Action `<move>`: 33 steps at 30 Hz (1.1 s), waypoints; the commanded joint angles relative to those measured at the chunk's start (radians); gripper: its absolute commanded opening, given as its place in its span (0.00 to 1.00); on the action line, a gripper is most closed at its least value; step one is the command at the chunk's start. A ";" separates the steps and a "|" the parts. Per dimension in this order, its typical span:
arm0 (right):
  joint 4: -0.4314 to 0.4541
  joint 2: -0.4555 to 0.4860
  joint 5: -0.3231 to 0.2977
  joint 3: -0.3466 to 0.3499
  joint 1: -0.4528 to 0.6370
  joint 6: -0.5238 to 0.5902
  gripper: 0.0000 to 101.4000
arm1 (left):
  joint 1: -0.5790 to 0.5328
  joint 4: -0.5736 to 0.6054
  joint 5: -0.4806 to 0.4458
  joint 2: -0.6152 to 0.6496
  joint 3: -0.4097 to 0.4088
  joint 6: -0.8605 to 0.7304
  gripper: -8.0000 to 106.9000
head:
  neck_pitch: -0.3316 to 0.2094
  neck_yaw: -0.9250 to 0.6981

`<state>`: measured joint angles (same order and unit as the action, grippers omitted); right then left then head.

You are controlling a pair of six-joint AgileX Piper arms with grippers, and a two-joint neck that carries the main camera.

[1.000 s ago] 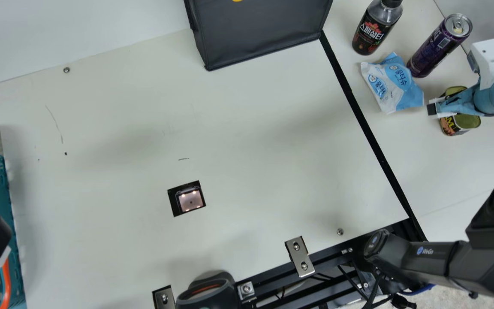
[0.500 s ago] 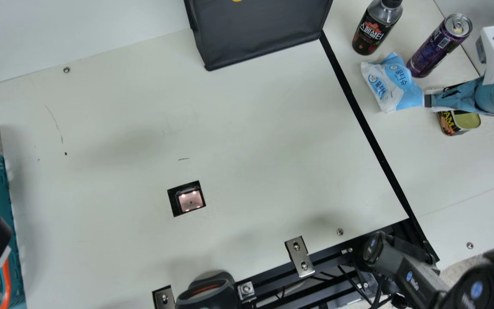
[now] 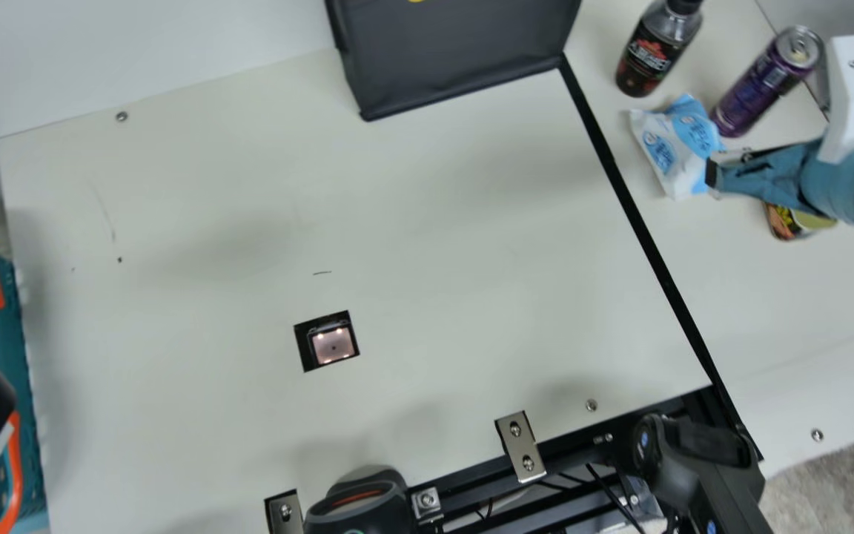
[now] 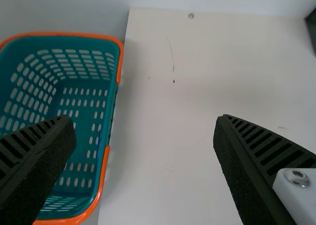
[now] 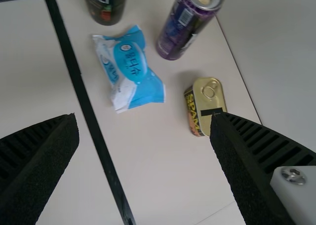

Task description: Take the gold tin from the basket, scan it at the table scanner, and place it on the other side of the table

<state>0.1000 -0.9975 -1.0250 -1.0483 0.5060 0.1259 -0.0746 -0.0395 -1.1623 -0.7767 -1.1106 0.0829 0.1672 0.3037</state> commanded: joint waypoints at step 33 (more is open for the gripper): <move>-0.089 0.257 -0.195 -0.170 -0.518 -0.126 0.94 | 0.046 0.067 -0.050 0.020 -0.093 -0.083 0.85 | -0.029 -0.276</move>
<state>0.0117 -0.7409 -1.2214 -1.2187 -0.0120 0.0000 -0.0288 0.0271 -1.2122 -0.7565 -1.2036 0.0000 0.1672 0.0291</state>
